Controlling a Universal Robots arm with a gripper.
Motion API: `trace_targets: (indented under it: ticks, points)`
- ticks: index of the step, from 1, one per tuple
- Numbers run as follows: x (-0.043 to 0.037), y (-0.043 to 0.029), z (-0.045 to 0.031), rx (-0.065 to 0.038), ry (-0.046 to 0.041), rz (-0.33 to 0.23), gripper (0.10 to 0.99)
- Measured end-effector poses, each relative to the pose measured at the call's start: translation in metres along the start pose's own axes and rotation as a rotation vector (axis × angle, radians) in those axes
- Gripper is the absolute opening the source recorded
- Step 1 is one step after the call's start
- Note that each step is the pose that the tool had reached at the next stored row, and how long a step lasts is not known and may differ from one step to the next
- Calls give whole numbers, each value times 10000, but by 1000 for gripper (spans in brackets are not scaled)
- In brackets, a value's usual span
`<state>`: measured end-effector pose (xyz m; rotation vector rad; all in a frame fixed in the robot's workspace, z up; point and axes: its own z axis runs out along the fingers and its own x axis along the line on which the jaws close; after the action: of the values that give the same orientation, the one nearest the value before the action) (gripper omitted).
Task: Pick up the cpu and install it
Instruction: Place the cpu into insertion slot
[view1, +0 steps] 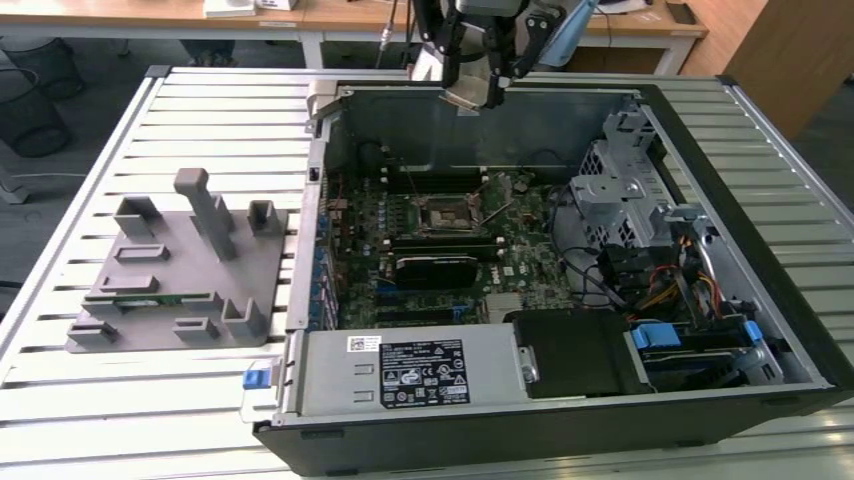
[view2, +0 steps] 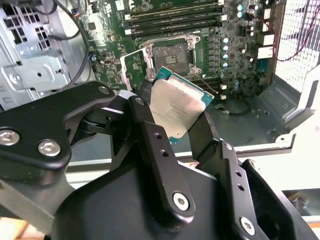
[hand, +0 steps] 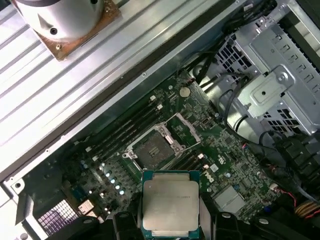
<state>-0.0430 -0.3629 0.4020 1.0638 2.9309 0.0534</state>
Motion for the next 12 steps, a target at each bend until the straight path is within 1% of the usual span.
trace_targets:
  ticks: [5,12]
  points:
    - [1,1,18,9,-32,800,541]
    - [8,7,42,17,-67,1667,541]
